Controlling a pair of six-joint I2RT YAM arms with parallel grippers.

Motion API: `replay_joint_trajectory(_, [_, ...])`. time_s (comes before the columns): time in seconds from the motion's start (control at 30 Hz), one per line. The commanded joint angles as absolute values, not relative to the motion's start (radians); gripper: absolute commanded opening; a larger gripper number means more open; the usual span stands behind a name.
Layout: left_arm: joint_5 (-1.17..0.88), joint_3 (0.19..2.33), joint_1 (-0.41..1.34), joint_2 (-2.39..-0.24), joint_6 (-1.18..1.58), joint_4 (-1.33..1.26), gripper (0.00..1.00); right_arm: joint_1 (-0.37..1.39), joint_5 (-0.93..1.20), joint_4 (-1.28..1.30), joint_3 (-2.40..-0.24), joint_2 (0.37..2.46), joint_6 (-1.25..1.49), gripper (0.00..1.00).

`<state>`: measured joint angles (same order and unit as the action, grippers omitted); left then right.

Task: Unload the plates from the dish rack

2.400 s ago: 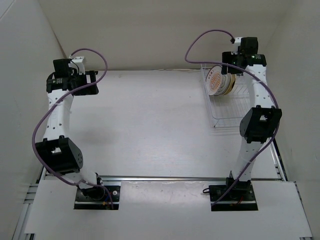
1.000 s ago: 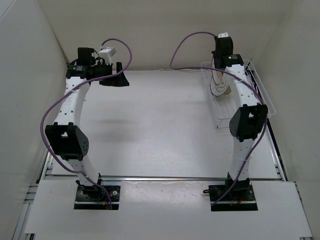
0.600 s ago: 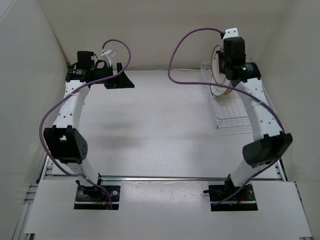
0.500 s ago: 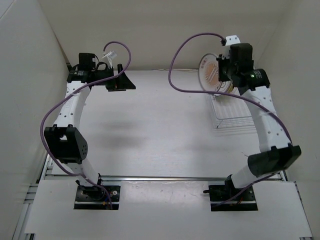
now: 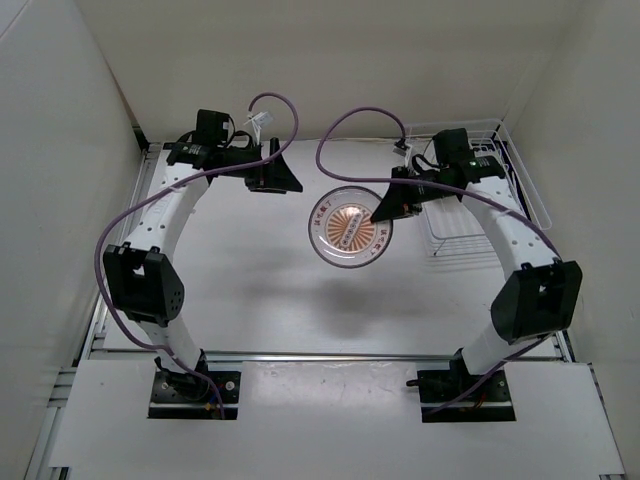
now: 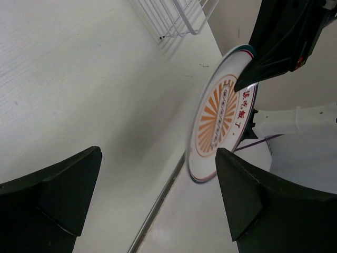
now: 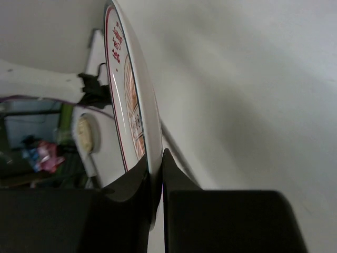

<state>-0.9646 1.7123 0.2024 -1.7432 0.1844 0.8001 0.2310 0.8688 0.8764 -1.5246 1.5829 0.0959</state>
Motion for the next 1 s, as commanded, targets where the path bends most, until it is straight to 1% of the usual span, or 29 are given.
replay_joint_trajectory(0.0, [-1.029,1.730,0.189,-1.735,0.183,0.787,1.00,0.229,1.212,0.819,-1.587,1.621,0.109,0.00])
replay_joint_trajectory(0.27, [-1.098,1.668,0.189,-1.735,0.183,0.787,1.00,0.229,1.258,0.769,-1.693,1.761,0.166,0.00])
replay_joint_trajectory(0.3, [-1.098,1.667,0.189,-1.746,0.183,0.787,0.95,0.229,1.258,0.759,-1.703,1.770,0.166,0.00])
replay_joint_trajectory(0.37, [-1.109,1.667,0.189,-1.756,0.183,0.787,0.89,0.229,1.258,0.749,-1.729,1.798,0.178,0.00])
replay_joint_trajectory(0.4, [-1.121,1.667,0.189,-1.756,0.183,0.787,0.88,0.229,1.249,0.739,-1.744,1.807,0.187,0.00])
replay_joint_trajectory(0.63, [-1.172,1.677,0.189,-1.787,0.183,0.787,0.88,0.229,1.239,0.729,-1.792,1.877,0.196,0.00])
replay_joint_trajectory(0.7, [-1.183,1.677,0.202,-1.787,0.183,0.787,0.80,0.238,1.239,0.718,-1.804,1.891,0.196,0.00])
replay_joint_trajectory(0.8, [-1.183,1.677,0.225,-1.796,0.183,0.787,0.72,0.249,1.230,0.709,-1.844,1.920,0.207,0.00])
replay_joint_trajectory(0.83, [-1.183,1.677,0.225,-1.796,0.183,0.787,0.63,0.259,1.230,0.709,-1.853,1.933,0.207,0.00])
replay_joint_trajectory(0.97, [-1.183,1.686,0.235,-1.805,0.183,0.787,0.53,0.268,1.220,0.700,-1.878,1.954,0.216,0.00])
